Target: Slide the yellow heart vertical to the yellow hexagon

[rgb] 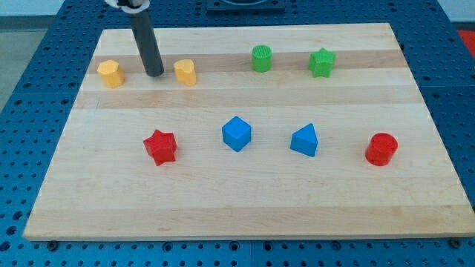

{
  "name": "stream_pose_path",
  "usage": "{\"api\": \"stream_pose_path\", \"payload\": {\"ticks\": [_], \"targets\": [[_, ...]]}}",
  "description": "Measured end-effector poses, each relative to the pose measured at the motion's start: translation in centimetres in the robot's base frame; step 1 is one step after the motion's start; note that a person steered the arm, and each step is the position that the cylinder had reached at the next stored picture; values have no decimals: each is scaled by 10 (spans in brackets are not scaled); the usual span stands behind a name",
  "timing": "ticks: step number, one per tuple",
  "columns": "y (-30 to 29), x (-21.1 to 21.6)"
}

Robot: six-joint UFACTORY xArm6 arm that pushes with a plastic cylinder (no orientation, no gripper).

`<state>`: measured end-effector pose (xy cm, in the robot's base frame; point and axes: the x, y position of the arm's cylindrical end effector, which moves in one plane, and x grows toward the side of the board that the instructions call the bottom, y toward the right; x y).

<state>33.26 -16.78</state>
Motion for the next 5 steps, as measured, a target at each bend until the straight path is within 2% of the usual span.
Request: {"api": "stream_pose_path", "payload": {"ticks": [1, 2, 3, 4, 5], "targets": [[18, 42], [61, 54], [83, 28], [61, -8], [12, -25]]}}
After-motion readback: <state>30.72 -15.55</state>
